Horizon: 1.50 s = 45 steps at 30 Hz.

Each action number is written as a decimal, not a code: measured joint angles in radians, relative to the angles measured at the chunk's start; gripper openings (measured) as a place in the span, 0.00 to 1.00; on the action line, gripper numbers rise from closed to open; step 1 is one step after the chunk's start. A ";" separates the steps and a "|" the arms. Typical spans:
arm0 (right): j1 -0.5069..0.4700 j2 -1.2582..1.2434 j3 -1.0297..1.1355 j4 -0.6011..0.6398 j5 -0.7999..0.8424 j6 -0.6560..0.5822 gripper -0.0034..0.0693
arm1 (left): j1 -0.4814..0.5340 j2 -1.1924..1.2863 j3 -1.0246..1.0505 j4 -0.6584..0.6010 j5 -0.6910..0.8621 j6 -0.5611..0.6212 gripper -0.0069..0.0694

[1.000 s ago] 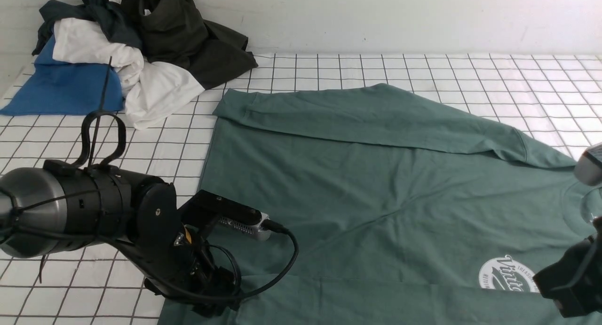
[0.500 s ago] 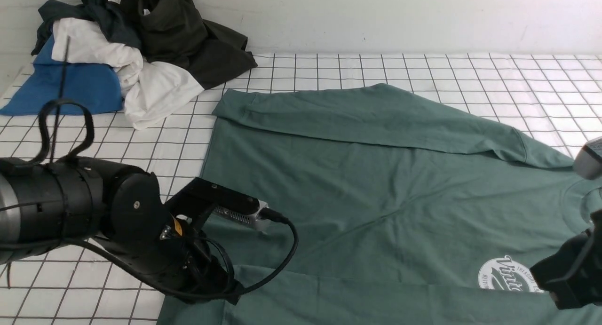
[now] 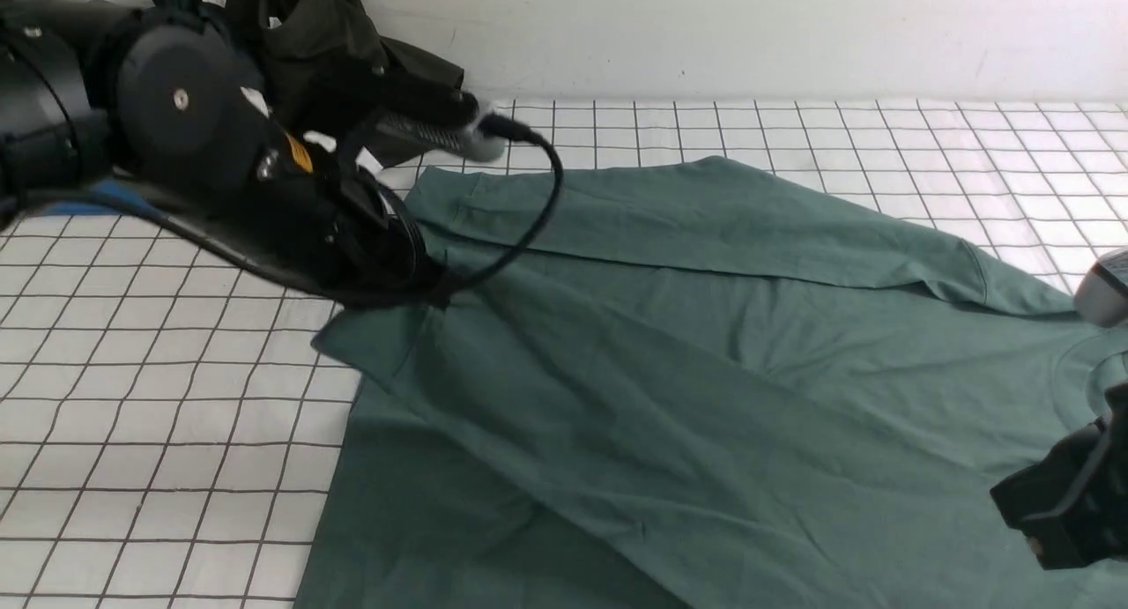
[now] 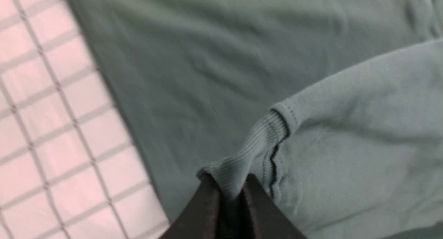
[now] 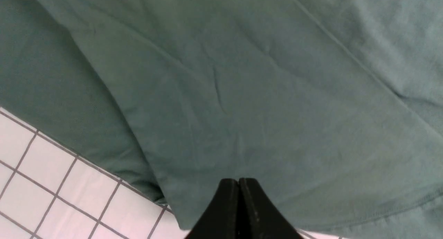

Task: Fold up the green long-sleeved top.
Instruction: Use the left arm to drag and place the cuff at the centered position on the left edge of the fabric, then use the left arm to clamp the cuff farthest from it

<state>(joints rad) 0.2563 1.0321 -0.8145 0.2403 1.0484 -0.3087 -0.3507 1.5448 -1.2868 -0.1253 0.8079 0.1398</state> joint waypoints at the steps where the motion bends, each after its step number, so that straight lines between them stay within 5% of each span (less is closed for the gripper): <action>1: 0.000 0.000 0.000 -0.001 -0.001 0.000 0.03 | 0.000 0.000 -0.005 0.001 0.002 0.000 0.13; 12: 0.000 0.000 0.000 -0.032 -0.012 0.000 0.03 | 0.088 0.279 -0.064 0.005 0.033 0.020 0.23; 19: 0.000 0.001 -0.006 -0.046 -0.040 0.001 0.03 | 0.091 0.379 -0.242 0.009 0.032 0.020 0.69; 23: 0.000 0.039 -0.062 -0.080 -0.064 0.050 0.03 | 0.111 0.463 -0.418 0.006 0.071 0.020 0.84; 34: 0.000 0.223 -0.223 -0.129 -0.087 0.094 0.03 | 0.197 0.867 -0.901 -0.006 0.110 -0.105 0.77; 45: 0.000 0.337 -0.227 -0.129 -0.087 0.094 0.03 | 0.202 1.020 -1.012 -0.010 -0.080 -0.231 0.73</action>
<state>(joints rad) 0.2563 1.3692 -1.0416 0.1115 0.9617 -0.2148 -0.1485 2.5650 -2.2985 -0.1355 0.7275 -0.0915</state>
